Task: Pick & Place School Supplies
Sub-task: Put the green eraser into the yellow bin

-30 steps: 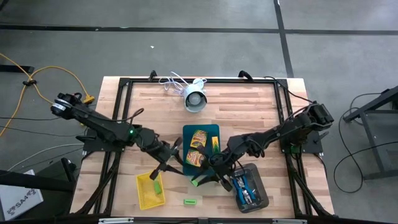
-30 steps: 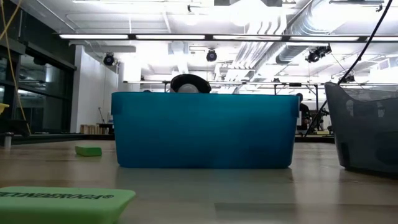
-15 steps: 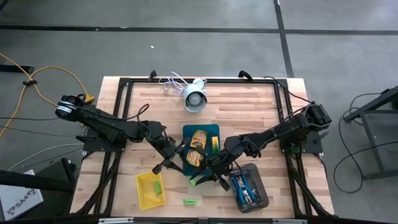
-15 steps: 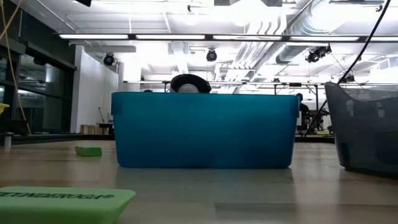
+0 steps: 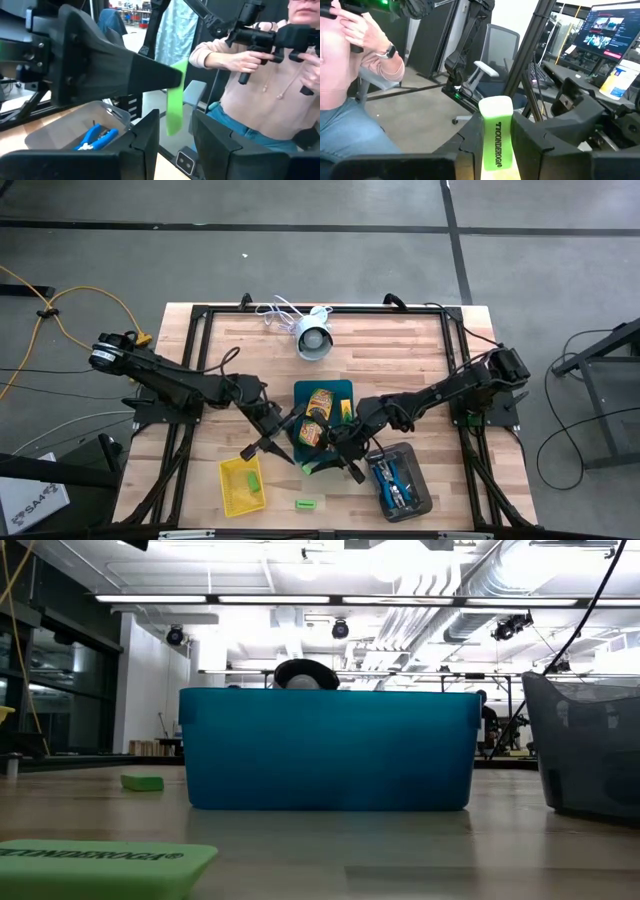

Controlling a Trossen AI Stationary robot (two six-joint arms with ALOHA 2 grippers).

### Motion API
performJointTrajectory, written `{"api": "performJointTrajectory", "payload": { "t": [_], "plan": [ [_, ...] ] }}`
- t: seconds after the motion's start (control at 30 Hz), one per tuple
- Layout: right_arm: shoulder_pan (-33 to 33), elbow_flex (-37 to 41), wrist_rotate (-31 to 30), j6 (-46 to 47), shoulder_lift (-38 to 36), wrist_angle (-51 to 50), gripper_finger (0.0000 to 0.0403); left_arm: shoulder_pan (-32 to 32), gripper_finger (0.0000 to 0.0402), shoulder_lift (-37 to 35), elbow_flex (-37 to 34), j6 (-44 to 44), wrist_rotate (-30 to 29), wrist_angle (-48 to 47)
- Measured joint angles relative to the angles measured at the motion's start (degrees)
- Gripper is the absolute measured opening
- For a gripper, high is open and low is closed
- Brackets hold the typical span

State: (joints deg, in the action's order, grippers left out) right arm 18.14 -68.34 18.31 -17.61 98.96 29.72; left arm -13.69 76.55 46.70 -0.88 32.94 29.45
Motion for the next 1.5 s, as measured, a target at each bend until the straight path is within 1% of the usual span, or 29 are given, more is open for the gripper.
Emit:
{"api": "performJointTrajectory", "payload": {
  "t": [0.87,0.93,1.13,1.3,1.5],
  "plan": [
    [-1.06,0.0,-0.33,-3.67,0.0,-0.81,0.0075,-0.29,0.0113,0.0,0.0,0.08,-2.24,0.03],
    [-1.06,0.0,0.39,-3.67,0.0,-1.17,0.0075,-0.29,0.0113,-0.02,0.0,-0.3,-1.57,-0.43],
    [-1.01,0.0,3.56,-3.66,0.0,-1.25,0.0075,-0.21,0.0113,-0.02,0.0,-0.06,2.96,-0.67],
    [-1.01,0.0,4.09,-3.89,0.0,-1.25,0.0075,0.24,0.0113,0.14,0.0,0.02,3.42,0.23],
    [-1.31,0.0,4.14,-6.67,0.0,-1.26,0.0075,0.85,0.0113,1.38,0.0,-0.31,3.3,2.04]
  ]
}}
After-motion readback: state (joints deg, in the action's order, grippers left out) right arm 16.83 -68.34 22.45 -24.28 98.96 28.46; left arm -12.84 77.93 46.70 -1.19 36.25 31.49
